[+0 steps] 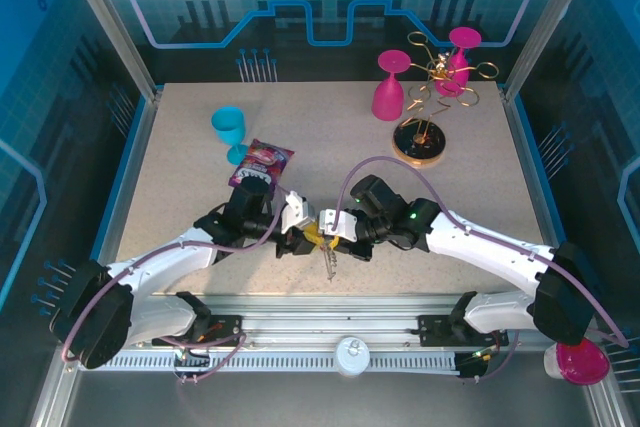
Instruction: Put the keys on the keyring
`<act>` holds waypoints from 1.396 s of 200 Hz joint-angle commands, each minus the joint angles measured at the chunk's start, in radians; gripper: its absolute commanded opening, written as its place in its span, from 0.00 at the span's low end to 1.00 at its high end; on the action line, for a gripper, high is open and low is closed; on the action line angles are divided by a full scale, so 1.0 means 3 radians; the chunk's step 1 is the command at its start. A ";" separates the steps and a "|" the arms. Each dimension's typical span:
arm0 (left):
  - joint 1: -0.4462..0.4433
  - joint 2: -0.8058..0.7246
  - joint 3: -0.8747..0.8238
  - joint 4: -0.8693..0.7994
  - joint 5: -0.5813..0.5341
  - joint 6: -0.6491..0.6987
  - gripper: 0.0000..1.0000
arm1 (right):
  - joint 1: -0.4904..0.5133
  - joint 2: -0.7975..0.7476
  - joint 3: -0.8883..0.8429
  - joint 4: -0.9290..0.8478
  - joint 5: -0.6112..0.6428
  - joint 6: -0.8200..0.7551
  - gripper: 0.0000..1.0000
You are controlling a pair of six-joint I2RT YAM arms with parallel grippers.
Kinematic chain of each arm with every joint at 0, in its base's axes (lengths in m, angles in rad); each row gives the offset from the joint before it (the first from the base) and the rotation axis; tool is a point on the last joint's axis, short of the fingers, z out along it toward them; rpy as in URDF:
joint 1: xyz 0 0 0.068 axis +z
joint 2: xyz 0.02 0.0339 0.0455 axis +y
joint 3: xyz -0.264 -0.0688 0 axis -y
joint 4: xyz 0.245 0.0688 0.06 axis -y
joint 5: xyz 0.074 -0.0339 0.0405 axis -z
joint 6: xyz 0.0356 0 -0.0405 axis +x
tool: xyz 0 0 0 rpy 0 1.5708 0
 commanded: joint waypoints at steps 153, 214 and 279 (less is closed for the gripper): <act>0.0001 0.0116 0.0103 -0.0050 0.0014 0.0362 0.13 | 0.0065 0.0045 0.0182 0.0205 -0.0116 0.0194 0.00; -0.0011 0.0097 0.0133 -0.0066 0.0003 0.0372 0.16 | 0.0105 0.0048 0.0206 0.0251 -0.0134 0.0218 0.00; -0.0029 0.0091 0.0128 -0.0009 -0.0053 0.0321 0.15 | 0.0150 0.0074 0.0208 0.0468 -0.0195 0.0356 0.00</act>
